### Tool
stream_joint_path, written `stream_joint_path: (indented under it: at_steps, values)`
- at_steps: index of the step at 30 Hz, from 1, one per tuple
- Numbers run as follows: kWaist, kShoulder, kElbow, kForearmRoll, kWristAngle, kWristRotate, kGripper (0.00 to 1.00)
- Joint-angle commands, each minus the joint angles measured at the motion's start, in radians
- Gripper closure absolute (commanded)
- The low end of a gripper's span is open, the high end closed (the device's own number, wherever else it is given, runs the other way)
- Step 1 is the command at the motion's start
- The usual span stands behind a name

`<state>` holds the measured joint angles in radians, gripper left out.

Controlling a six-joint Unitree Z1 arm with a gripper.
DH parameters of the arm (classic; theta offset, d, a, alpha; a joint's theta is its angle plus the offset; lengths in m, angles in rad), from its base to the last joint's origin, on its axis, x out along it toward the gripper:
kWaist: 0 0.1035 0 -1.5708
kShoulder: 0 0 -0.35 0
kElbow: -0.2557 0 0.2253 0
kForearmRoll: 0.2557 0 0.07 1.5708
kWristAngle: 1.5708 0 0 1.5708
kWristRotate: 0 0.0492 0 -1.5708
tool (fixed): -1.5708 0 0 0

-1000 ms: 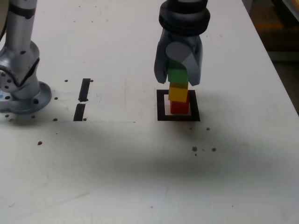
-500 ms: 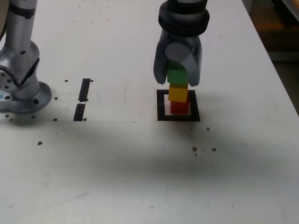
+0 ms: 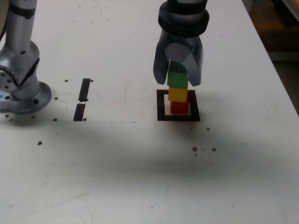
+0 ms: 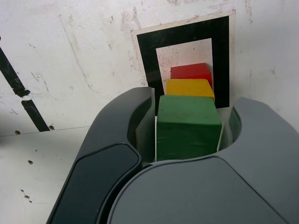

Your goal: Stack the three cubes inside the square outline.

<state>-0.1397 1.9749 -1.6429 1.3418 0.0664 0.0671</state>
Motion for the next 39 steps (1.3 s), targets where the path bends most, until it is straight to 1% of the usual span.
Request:
stream_joint_path:
  at_steps: [1,8,13,17,19,22,25,29,36,39]
  values:
    - [-0.001,0.002,-0.004,-0.002,-0.001,0.002,0.37]
    - [-0.001,0.002,-0.006,-0.002,-0.002,0.005,0.35]
    - [-0.001,-0.011,-0.012,0.015,0.012,0.012,0.23]
    - [-0.001,-0.039,-0.023,0.056,0.045,0.012,0.11]
    - [-0.001,-0.059,-0.027,0.082,0.071,0.012,0.07]
    - [-0.001,-0.090,-0.030,0.119,0.112,0.010,0.03]
    - [0.002,-0.112,-0.031,0.158,0.150,0.009,0.01]
    - [0.010,-0.122,-0.029,0.206,0.184,0.008,0.00]
    - [0.015,-0.133,0.002,0.241,0.220,-0.024,0.00]
    - [0.025,-0.142,0.029,0.250,0.218,-0.046,0.00]
